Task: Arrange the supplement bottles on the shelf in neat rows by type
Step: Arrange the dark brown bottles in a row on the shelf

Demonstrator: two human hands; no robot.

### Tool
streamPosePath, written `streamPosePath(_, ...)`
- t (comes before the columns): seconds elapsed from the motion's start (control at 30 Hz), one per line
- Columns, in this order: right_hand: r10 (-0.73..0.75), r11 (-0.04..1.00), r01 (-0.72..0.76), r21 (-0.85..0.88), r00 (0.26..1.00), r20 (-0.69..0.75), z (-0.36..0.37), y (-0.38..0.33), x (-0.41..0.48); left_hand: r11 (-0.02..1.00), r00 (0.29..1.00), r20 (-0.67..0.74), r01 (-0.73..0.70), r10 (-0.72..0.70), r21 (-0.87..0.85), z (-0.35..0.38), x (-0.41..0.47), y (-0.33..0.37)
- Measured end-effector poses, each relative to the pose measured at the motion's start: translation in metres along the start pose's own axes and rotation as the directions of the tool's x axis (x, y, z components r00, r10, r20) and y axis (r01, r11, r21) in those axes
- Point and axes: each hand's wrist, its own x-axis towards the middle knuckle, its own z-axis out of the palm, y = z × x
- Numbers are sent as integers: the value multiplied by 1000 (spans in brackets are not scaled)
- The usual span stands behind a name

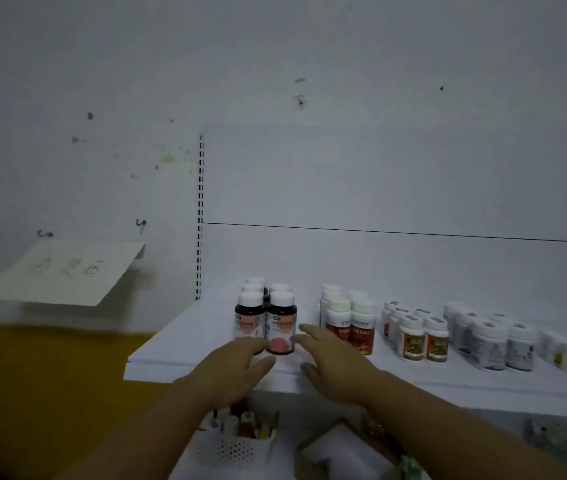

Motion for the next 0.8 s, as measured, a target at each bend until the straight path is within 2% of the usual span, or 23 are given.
streamPosePath(0.1, 106, 990, -88, 113, 981, -164, 2, -4, 48, 989, 999, -10, -48, 47, -139, -2, 11, -10)
streamPosePath(0.3, 309, 948, -297, 116, 944, -112, 9, -3, 98, 953, 997, 42, -53, 69, -299, 5, 33, -32)
streamPosePath(0.43, 334, 933, -281, 223, 908, -253, 11, 0, 108, 922, 997, 30, -56, 73, -384, 12, 43, -39)
streamPosePath(0.6, 377, 895, -282, 346, 892, -247, 4, 3, 111, 879, 999, 32, 46, -35, -474, 21, 49, -37)
streamPosePath(0.73, 385, 879, -272, 391, 889, -247, -3, 9, 102, 768, 990, -6, 108, -144, -632, 26, 49, -29)
streamPosePath(0.8, 400, 845, -259, 468, 886, -233, -11, 13, 93, 608, 947, 98, 274, -306, -745, 26, 50, -23)
